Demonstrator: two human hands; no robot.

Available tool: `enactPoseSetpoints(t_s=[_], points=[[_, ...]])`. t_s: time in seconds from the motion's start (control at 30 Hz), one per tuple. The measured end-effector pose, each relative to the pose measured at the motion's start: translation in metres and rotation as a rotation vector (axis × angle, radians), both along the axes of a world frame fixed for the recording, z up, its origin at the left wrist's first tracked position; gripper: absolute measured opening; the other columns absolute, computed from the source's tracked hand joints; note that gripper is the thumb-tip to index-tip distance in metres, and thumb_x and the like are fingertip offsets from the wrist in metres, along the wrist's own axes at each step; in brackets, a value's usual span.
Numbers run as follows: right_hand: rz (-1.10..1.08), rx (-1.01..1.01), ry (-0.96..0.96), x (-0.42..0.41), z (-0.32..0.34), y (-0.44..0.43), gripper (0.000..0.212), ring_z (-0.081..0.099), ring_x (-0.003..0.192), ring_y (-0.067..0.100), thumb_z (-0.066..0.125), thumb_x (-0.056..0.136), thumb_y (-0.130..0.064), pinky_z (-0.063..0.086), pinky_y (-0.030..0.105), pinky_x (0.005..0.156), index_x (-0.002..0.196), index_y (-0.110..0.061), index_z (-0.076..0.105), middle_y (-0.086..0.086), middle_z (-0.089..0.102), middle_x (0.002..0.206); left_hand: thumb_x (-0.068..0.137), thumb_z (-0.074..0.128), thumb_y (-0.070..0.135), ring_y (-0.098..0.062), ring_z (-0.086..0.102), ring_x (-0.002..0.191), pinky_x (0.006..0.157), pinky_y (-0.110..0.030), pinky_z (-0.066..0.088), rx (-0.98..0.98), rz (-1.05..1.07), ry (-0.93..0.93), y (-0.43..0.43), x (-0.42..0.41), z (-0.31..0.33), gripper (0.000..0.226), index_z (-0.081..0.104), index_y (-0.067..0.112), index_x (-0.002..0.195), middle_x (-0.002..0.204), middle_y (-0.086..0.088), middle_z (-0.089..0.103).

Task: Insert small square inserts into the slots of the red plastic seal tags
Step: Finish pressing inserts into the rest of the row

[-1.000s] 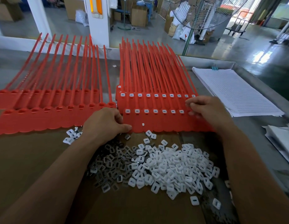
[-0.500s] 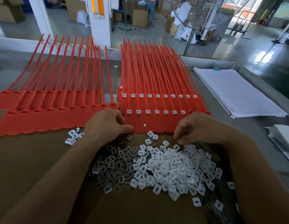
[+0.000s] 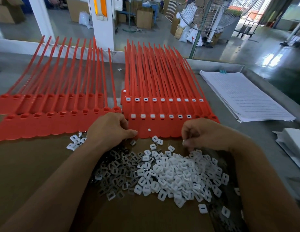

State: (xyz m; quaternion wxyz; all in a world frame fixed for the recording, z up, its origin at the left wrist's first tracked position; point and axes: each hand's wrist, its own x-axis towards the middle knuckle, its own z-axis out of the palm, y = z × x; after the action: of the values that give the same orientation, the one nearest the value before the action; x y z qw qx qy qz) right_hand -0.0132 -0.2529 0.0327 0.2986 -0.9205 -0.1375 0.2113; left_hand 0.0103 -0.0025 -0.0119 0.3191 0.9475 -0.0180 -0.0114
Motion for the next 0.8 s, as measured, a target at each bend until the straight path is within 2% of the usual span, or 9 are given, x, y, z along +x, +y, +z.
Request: enactPoseSetpoints(t_s=[0.07,0.13,0.23,0.37,0.47,0.53,0.63,0.73,0.8], points=[[-0.077,0.124,-0.052,0.0,0.002,-0.006,0.017,0.066,0.066,0.007,0.063,0.083,-0.005,0.052,0.019,0.064,0.08,-0.02,0.058,-0.003,0.066,0.069,0.067,0.074,0.044,-0.005,0.056,0.069,0.066,-0.031,0.048,-0.003,0.0,0.003,0.0,0.0,0.0,0.026,0.058,0.024,0.069,0.071,0.01,0.061],[-0.157,0.185,-0.176,0.004,0.0,-0.012,0.018,0.061,0.059,0.002,0.061,0.084,-0.002,0.048,0.014,0.059,0.081,-0.02,0.06,-0.005,0.063,0.065,0.067,0.074,0.044,-0.005,0.056,0.069,0.067,-0.031,0.049,-0.002,-0.001,0.002,0.0,0.0,-0.001,0.026,0.058,0.024,0.069,0.072,0.01,0.061],[-0.358,0.265,-0.353,0.011,-0.005,-0.023,0.011,0.055,0.047,-0.002,0.059,0.085,-0.001,0.042,0.008,0.051,0.081,-0.01,0.064,-0.002,0.06,0.063,0.067,0.075,0.044,-0.006,0.057,0.068,0.066,-0.03,0.048,-0.002,-0.001,-0.001,0.0,0.0,-0.001,0.025,0.059,0.024,0.069,0.07,0.01,0.061],[-0.596,0.318,-0.496,0.021,-0.017,-0.038,0.007,0.05,0.043,0.001,0.063,0.085,-0.011,0.043,0.014,0.053,0.08,-0.014,0.068,0.001,0.059,0.058,0.067,0.075,0.043,-0.006,0.056,0.068,0.063,-0.028,0.046,0.003,-0.001,-0.004,0.0,0.0,-0.002,0.025,0.059,0.024,0.069,0.07,0.01,0.061],[-0.678,0.347,-0.512,0.026,-0.023,-0.042,0.009,0.053,0.047,-0.002,0.062,0.085,-0.015,0.042,0.02,0.057,0.079,-0.018,0.068,-0.005,0.062,0.061,0.067,0.075,0.044,-0.005,0.056,0.068,0.064,-0.028,0.047,0.002,-0.007,-0.009,0.0,0.0,-0.002,0.025,0.059,0.024,0.069,0.072,0.01,0.061],[-0.681,0.31,-0.519,0.029,-0.026,-0.041,0.015,0.054,0.053,0.001,0.062,0.084,-0.01,0.044,0.016,0.057,0.076,-0.022,0.065,-0.006,0.062,0.065,0.067,0.075,0.044,-0.004,0.055,0.069,0.065,-0.028,0.047,0.005,-0.007,-0.009,0.0,0.0,-0.002,0.025,0.059,0.024,0.07,0.073,0.01,0.061],[-0.695,0.314,-0.52,0.032,-0.029,-0.038,0.014,0.056,0.06,0.006,0.06,0.085,-0.004,0.045,0.015,0.059,0.091,-0.016,0.064,-0.004,0.061,0.073,0.066,0.075,0.044,-0.005,0.055,0.069,0.066,-0.03,0.048,0.008,-0.005,-0.005,0.0,0.0,-0.001,0.026,0.059,0.024,0.07,0.073,0.01,0.061],[-0.717,0.368,-0.502,0.032,-0.03,-0.037,0.013,0.059,0.053,0.001,0.059,0.085,-0.002,0.044,0.009,0.049,0.089,-0.014,0.062,-0.002,0.062,0.072,0.067,0.075,0.044,-0.006,0.056,0.069,0.066,-0.03,0.048,0.007,-0.006,-0.005,0.0,0.0,-0.001,0.026,0.059,0.023,0.07,0.073,0.009,0.061],[-0.724,0.35,-0.511,0.034,-0.031,-0.038,0.013,0.06,0.053,-0.001,0.059,0.086,-0.004,0.044,0.01,0.048,0.082,-0.016,0.061,-0.004,0.064,0.072,0.067,0.075,0.043,-0.005,0.055,0.069,0.066,-0.03,0.048,0.008,-0.008,-0.005,-0.001,0.0,0.0,0.026,0.059,0.024,0.07,0.073,0.009,0.061]])
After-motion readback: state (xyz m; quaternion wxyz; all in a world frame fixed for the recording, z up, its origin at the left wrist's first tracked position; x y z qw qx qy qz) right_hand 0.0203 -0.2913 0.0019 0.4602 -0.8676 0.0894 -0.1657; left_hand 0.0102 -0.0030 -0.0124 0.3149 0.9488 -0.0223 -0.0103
